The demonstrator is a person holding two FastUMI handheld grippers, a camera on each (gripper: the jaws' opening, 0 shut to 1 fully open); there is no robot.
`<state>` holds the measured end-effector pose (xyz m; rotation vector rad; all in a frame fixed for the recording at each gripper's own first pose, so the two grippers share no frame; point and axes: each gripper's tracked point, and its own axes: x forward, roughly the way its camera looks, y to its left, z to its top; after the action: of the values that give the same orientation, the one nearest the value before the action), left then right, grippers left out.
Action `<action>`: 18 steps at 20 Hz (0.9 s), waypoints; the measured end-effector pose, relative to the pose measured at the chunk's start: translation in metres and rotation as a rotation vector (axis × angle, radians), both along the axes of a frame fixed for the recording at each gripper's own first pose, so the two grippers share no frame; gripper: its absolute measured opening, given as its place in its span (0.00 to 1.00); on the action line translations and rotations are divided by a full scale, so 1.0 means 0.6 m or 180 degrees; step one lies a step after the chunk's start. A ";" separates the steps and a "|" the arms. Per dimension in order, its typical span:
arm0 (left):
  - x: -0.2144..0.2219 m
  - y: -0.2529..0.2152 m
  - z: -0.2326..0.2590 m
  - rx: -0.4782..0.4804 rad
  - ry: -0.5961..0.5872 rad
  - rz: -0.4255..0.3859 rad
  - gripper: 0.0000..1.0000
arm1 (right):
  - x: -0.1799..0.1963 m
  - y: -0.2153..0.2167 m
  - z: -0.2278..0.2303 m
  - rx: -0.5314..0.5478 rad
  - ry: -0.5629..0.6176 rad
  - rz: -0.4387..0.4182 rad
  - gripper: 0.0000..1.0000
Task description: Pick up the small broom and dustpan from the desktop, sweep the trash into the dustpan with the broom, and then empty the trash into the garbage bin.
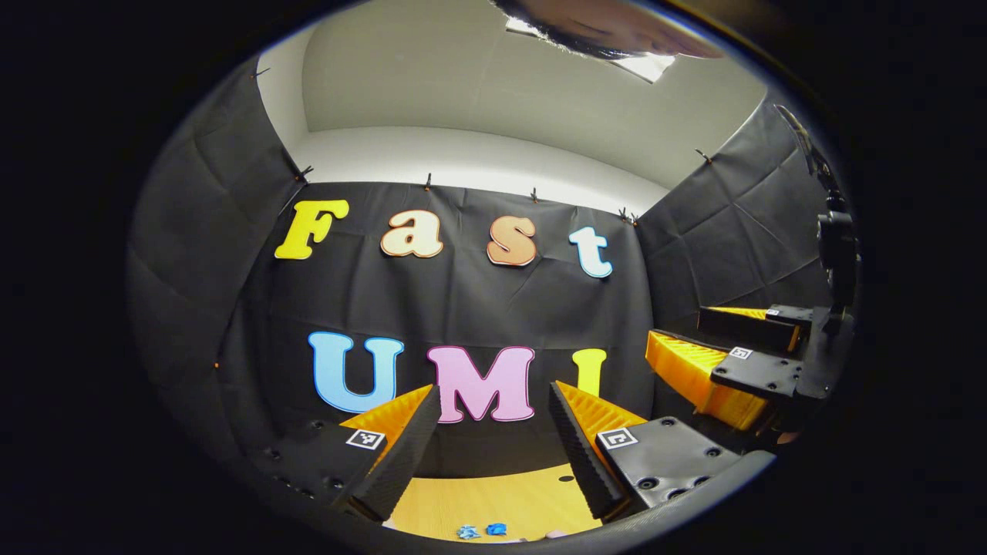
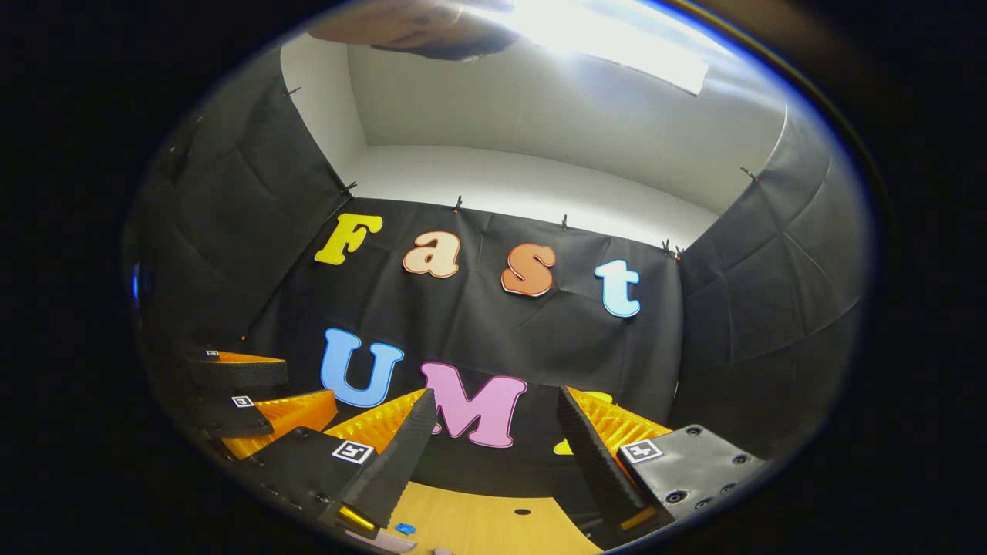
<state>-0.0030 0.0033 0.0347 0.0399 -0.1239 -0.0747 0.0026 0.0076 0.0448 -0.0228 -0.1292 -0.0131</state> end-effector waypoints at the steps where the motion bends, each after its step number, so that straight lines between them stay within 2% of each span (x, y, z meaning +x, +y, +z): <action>1: -0.001 -0.002 0.000 -0.0003 0.0001 -0.0012 0.84 | 0.000 0.003 0.005 -0.0009 -0.0031 0.0013 0.96; 3: 0.000 -0.002 -0.001 -0.0026 0.0001 -0.0030 0.82 | 0.003 0.008 0.006 0.0022 -0.0046 0.0038 0.96; 8: 0.003 0.009 -0.013 -0.0021 0.0066 0.0016 0.84 | 0.006 0.002 -0.009 0.0078 0.0075 -0.0001 0.99; 11: 0.005 0.011 -0.010 -0.0019 0.0061 0.0018 0.82 | 0.007 0.002 -0.009 0.0075 0.0067 -0.0011 0.96; 14: 0.005 0.009 -0.014 0.0004 0.0081 -0.0001 0.80 | 0.009 0.006 -0.009 0.0075 0.0067 -0.0003 0.99; 17: 0.006 0.011 -0.018 0.0011 0.0121 0.0011 0.82 | 0.010 0.008 -0.010 0.0054 0.0076 0.0001 0.96; 18: 0.008 0.011 -0.021 0.0002 0.0143 0.0012 0.84 | 0.012 0.008 -0.012 0.0057 0.0087 0.0001 0.99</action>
<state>0.0017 0.0101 0.0218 0.0391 -0.0788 -0.0719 0.0100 0.0123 0.0378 -0.0051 -0.1019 -0.0138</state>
